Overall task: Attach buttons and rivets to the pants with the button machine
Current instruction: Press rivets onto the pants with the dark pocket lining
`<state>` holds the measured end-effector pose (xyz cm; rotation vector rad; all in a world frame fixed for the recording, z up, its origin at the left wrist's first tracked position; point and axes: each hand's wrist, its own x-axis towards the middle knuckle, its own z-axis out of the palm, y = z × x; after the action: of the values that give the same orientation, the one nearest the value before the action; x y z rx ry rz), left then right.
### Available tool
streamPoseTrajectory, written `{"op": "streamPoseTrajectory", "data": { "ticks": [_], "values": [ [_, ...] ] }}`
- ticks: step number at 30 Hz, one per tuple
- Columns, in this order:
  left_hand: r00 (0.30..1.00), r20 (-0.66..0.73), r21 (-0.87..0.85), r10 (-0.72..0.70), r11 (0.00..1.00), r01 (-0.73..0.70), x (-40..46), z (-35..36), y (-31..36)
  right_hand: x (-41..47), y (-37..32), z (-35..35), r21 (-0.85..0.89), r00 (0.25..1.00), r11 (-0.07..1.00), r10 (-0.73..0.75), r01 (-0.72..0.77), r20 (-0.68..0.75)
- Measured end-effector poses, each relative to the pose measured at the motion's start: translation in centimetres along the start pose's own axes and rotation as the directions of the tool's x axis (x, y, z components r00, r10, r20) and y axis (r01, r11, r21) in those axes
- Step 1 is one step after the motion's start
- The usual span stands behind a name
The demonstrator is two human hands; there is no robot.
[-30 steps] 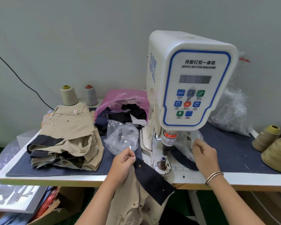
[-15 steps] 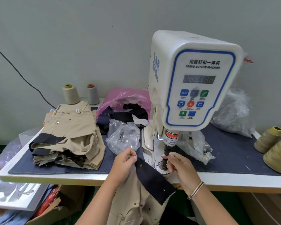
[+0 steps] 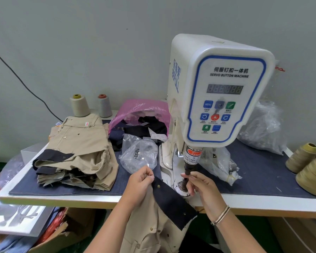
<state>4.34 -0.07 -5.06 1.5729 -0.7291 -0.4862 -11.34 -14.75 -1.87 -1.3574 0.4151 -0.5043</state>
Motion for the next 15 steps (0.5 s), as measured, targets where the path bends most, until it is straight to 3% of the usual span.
{"op": "streamPoseTrajectory", "data": {
  "ticks": [5,9,13,15],
  "values": [
    [1.000,0.000,0.019,-0.002,1.000,0.002,0.2,0.0,-0.1,-1.0,-0.8,-0.1,0.013,0.998,0.998,0.054,-0.055,0.037],
    [1.000,0.005,0.010,0.012,1.000,-0.012,0.2,0.0,-0.4,-2.7,-0.4,1.6,0.111,0.982,0.977,0.175,-0.182,0.066],
    [1.000,0.002,-0.005,0.020,1.000,-0.020,0.1,0.1,0.0,-2.0,-1.2,5.7,-0.133,0.956,0.980,0.177,-0.149,0.234],
    [1.000,0.000,-0.021,0.016,1.000,-0.016,0.0,0.2,0.2,0.1,-1.9,8.1,-0.285,0.973,0.958,0.102,-0.041,0.205]
  ]
}}
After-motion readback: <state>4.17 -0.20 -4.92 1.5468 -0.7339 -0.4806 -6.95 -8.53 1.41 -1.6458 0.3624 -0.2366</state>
